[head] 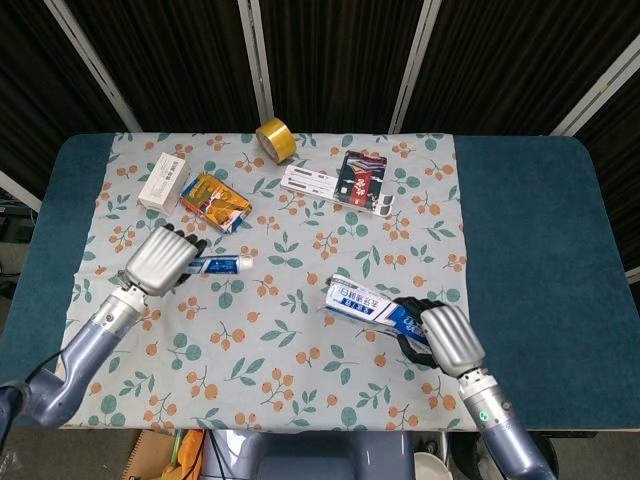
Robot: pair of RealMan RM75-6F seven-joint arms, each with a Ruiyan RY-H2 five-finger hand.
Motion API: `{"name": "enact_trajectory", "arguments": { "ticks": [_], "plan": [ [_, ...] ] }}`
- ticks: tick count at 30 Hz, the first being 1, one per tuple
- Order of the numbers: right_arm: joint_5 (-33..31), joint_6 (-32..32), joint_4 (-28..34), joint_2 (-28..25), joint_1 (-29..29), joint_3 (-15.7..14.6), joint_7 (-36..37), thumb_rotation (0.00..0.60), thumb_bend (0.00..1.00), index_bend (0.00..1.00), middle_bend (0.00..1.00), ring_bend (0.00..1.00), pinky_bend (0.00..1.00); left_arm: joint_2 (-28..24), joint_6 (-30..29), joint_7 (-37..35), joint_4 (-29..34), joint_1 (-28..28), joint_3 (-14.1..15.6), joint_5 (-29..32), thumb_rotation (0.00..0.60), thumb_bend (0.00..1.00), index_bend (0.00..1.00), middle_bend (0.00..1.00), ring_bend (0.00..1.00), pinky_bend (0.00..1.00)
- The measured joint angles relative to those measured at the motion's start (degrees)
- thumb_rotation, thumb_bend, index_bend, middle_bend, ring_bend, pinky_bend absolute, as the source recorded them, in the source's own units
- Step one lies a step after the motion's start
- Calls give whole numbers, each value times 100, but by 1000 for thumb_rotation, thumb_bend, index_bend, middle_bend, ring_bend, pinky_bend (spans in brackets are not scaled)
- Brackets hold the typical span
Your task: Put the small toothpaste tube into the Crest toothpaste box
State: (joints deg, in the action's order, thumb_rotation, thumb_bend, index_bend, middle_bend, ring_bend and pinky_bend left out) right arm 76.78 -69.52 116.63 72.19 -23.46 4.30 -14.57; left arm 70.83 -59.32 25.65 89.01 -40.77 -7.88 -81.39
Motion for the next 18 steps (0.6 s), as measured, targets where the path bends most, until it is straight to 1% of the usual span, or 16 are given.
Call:
{"name": "enact_trajectory", "arguments": {
  "ticks": [4, 7, 9, 13, 18],
  "plan": [
    [7, 38, 8, -20, 1, -7, 67, 600, 470, 454, 560, 585, 453, -381, 83, -506, 28, -349, -119, -661, 600, 503, 635, 661, 627, 568],
    [-4, 53, -2, -26, 3, -5, 82, 600, 469, 454, 560, 585, 453, -743, 231, -866, 107, -678, -193, -1070, 600, 502, 635, 660, 626, 568],
    [-8, 52, 10, -26, 7, 0, 88, 600, 469, 454, 560, 585, 453, -910, 343, -969, 201, -876, -242, -1238, 600, 502, 635, 661, 626, 568],
    [-9, 51, 53, -40, 16, 3, 104, 600, 468, 454, 560, 585, 452, -944, 524, -1004, 504, -1129, -386, -1242, 600, 502, 635, 662, 626, 568],
    [-4, 44, 111, -89, 27, 27, 175, 600, 470, 454, 560, 585, 453, -793, 670, -800, 672, -1299, -447, -1150, 600, 502, 635, 662, 626, 568]
  ]
}}
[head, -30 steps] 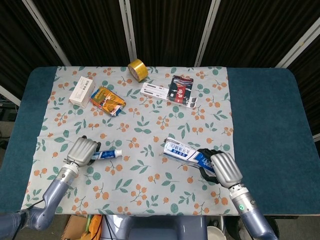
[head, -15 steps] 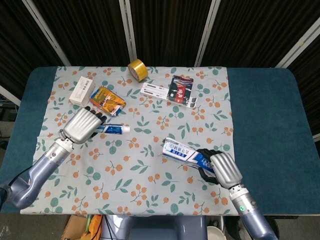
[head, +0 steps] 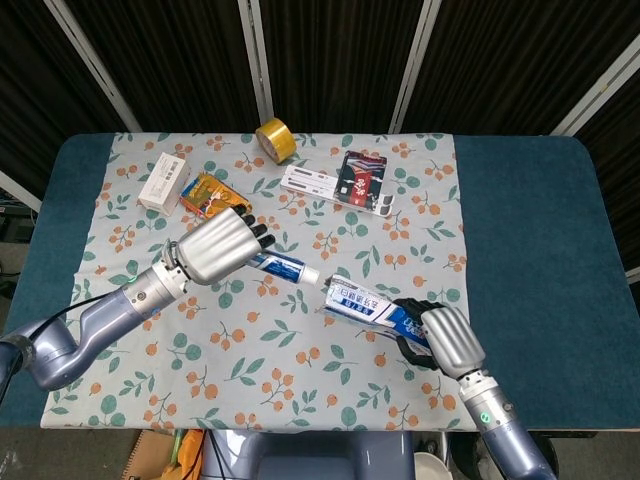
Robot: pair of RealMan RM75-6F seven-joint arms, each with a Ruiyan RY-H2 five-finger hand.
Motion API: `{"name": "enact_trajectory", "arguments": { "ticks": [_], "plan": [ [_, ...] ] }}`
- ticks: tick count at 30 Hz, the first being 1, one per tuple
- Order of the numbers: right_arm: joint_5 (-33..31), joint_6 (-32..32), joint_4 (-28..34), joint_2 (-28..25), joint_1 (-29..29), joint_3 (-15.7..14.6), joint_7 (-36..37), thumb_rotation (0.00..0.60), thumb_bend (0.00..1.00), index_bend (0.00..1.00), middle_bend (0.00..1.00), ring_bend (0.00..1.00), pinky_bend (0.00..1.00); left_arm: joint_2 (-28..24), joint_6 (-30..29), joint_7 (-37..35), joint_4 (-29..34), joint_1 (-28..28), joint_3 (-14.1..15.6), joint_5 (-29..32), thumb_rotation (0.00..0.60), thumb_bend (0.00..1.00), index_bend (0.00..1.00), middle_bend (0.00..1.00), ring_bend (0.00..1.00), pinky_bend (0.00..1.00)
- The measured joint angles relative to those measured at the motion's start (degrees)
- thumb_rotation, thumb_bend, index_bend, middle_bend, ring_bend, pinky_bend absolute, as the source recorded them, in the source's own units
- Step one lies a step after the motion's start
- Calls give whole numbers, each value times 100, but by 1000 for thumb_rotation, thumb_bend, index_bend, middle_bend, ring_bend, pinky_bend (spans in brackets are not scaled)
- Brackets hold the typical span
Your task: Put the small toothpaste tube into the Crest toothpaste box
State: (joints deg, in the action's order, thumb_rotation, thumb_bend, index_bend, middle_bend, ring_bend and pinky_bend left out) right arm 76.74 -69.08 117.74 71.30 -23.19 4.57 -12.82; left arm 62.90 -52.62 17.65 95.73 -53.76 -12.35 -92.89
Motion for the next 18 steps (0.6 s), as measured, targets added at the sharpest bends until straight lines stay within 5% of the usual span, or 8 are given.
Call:
{"name": "enact_trajectory", "arguments": {
  "ticks": [18],
  "plan": [
    [-41, 45, 96, -107, 7, 51, 168, 600, 469, 453, 560, 585, 453, 313, 300, 783, 103, -532, -188, 184, 600, 502, 635, 649, 615, 568]
  ]
}}
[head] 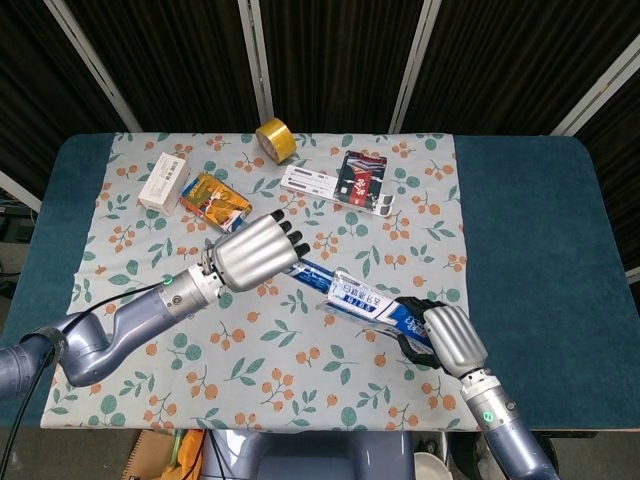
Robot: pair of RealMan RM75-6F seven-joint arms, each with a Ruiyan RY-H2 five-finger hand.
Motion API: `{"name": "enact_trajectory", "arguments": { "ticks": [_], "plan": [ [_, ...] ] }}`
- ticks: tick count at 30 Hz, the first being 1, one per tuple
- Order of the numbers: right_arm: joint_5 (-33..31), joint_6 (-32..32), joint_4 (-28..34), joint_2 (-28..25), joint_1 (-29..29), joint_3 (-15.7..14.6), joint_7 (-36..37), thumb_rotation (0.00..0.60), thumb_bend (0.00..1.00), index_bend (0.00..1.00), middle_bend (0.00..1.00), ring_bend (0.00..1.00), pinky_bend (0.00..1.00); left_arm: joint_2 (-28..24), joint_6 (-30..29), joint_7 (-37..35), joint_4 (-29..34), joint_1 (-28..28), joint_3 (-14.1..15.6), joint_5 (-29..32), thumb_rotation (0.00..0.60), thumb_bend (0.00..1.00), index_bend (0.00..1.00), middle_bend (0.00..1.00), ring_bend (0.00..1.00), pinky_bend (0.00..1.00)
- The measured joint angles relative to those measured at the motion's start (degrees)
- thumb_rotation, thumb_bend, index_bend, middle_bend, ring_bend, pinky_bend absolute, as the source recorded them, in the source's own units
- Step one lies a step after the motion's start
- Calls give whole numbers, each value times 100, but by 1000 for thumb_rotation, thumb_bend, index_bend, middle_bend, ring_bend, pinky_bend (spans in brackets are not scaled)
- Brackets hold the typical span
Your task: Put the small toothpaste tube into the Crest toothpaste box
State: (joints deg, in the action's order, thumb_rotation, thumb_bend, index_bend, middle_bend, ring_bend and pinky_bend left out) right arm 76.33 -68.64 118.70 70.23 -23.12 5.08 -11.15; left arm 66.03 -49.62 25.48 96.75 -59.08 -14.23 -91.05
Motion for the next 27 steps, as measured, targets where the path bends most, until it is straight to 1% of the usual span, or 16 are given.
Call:
{"name": "enact_trajectory", "arguments": {
  "ticks": [7, 10, 11, 13, 15, 16, 18, 19, 20, 21, 23, 27],
  "plan": [
    [-68, 11, 35, -41, 2, 48, 133, 600, 469, 453, 560, 585, 453, 229, -41, 119, -241, -434, -103, -485, 600, 493, 627, 634, 604, 564],
    [-123, 32, 78, -75, 1, 83, 261, 600, 469, 453, 560, 585, 452, 300, -26, 152, -286, -596, -146, -611, 600, 477, 611, 603, 573, 552],
    [-146, 39, 100, -94, 1, 103, 327, 600, 469, 454, 560, 585, 452, 317, -23, 173, -302, -647, -155, -671, 600, 463, 599, 581, 549, 535],
    [-180, 49, 131, -126, 0, 139, 439, 600, 469, 454, 560, 585, 453, 361, -23, 237, -360, -787, -175, -854, 600, 442, 555, 525, 488, 480],
    [-213, 55, 167, -158, 3, 182, 586, 600, 470, 454, 560, 585, 453, 404, -31, 348, -447, -943, -203, -1046, 600, 391, 461, 415, 382, 380],
    [-222, 53, 180, -169, 6, 201, 653, 600, 470, 454, 560, 585, 453, 420, -31, 407, -483, -1004, -221, -1104, 600, 366, 424, 372, 344, 342],
    [-233, 40, 204, -187, 17, 245, 816, 600, 469, 454, 560, 585, 453, 455, -24, 558, -542, -1110, -283, -1148, 600, 274, 318, 254, 241, 236],
    [-230, 29, 210, -192, 23, 265, 888, 600, 469, 454, 560, 585, 453, 469, -20, 628, -554, -1139, -317, -1140, 600, 238, 289, 220, 215, 212],
    [-217, 5, 213, -193, 35, 290, 986, 600, 469, 454, 560, 585, 453, 483, -19, 700, -561, -1162, -353, -1122, 600, 180, 249, 173, 184, 185],
    [-201, -18, 212, -192, 45, 309, 1059, 600, 469, 454, 560, 585, 453, 506, -25, 803, -563, -1185, -409, -1081, 600, 130, 213, 131, 163, 169],
    [-144, -92, 203, -175, 74, 351, 1230, 600, 470, 454, 560, 585, 452, 549, -60, 968, -556, -1211, -495, -1010, 600, 85, 166, 84, 150, 155],
    [-32, -235, 172, -114, 134, 425, 1578, 600, 470, 454, 560, 585, 453, 661, -285, 1296, -511, -1233, -667, -880, 600, 49, 129, 67, 148, 142]
  ]
}}
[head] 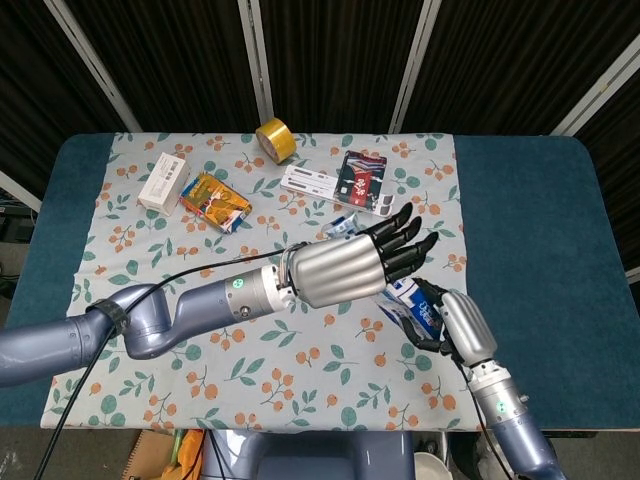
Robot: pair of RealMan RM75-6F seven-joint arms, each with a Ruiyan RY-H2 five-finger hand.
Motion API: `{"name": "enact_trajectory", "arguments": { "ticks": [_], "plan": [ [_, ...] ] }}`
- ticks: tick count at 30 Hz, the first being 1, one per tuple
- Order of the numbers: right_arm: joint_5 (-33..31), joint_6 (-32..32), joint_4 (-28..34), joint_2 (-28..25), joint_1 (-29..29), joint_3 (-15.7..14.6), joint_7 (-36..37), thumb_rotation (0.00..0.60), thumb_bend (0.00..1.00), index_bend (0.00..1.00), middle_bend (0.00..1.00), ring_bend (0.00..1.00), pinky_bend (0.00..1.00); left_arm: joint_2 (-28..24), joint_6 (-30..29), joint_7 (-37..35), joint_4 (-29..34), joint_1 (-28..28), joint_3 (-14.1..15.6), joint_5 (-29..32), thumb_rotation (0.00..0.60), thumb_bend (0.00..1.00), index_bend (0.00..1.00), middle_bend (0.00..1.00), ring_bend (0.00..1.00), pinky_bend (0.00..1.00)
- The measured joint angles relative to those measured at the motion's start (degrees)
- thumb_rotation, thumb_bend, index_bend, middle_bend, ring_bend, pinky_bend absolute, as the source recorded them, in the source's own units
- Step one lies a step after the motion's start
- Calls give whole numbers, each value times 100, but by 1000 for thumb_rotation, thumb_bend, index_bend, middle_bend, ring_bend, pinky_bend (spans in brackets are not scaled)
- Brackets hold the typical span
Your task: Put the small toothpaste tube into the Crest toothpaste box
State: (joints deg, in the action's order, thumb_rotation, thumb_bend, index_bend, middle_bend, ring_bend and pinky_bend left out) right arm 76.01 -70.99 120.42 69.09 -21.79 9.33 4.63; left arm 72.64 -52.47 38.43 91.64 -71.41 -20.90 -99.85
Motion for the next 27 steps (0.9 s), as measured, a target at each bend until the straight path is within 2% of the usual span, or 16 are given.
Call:
{"name": "enact_trajectory", "arguments": {
  "ticks": [10, 16, 22, 27],
  "plan": [
    [101, -127, 51, 84, 100, 119, 807, 600, 470, 454, 559, 585, 453, 89, -669, 4, 24, 67, -37, -136, 600, 41, 126, 69, 148, 132],
    [70, -54, 174, 12, 145, 228, 1851, 600, 470, 454, 560, 585, 453, 19, -1278, -136, 233, 384, 69, -282, 600, 41, 126, 70, 148, 132],
    [44, -84, 127, -55, 212, 444, 2767, 600, 469, 454, 560, 585, 453, -241, -2236, -314, 538, 1214, 342, -374, 600, 42, 126, 72, 148, 132],
    [44, -340, 19, 63, 287, 580, 2893, 600, 470, 454, 560, 585, 452, -429, -3333, -534, 661, 2243, 734, -445, 600, 41, 126, 73, 148, 132]
  ]
}}
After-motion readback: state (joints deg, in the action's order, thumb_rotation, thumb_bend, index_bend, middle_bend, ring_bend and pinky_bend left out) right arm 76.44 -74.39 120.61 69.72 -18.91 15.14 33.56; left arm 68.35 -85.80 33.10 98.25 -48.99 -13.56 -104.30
